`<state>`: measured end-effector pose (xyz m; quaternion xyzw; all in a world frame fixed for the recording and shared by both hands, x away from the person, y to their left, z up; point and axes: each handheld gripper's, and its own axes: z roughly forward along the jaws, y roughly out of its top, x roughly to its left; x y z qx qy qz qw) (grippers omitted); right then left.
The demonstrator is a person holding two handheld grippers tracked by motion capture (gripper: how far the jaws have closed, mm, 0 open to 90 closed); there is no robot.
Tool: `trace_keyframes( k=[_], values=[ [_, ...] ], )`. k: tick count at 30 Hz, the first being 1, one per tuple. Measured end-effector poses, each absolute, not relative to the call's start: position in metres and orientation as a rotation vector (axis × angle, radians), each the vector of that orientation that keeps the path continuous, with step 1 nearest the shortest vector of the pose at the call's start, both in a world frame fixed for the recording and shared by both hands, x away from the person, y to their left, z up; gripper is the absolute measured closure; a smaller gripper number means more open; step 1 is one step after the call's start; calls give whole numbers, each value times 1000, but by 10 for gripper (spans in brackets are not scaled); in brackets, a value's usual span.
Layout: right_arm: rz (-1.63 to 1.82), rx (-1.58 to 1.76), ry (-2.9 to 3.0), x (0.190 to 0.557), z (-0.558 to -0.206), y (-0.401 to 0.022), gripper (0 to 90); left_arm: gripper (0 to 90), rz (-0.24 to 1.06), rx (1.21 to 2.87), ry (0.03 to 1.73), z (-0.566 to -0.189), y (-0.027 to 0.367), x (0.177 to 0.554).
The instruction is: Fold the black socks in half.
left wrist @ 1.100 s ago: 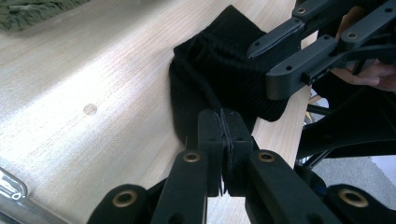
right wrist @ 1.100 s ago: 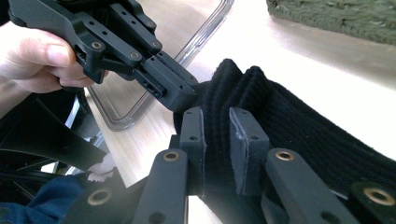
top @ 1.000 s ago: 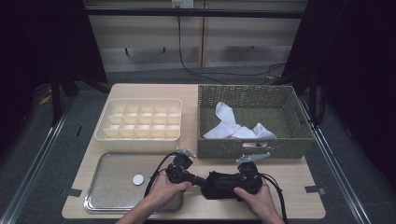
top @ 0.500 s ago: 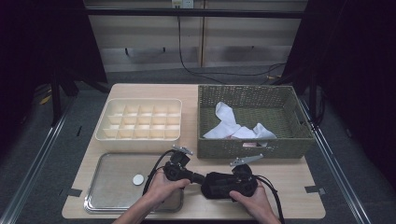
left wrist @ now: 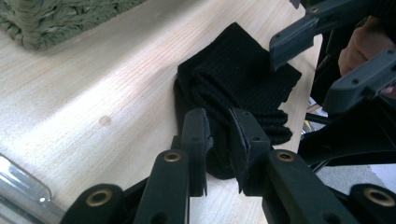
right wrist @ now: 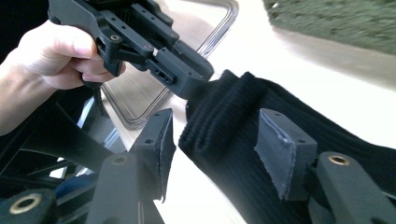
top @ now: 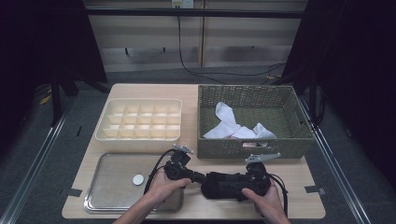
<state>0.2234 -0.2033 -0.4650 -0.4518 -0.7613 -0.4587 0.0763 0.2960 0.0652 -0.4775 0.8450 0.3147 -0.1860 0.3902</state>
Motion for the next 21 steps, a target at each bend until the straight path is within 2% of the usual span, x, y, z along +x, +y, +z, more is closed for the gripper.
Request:
trace_keyframes(
  k=[15,21],
  values=[
    [-1426,-1396,-2239,204,-460,-236,424,726,-459,2139,795,-472,64,297],
    [-1393,-1503,-2250,203,-466,-250,492,692,-456,2117,799,-467,61,299]
  ],
)
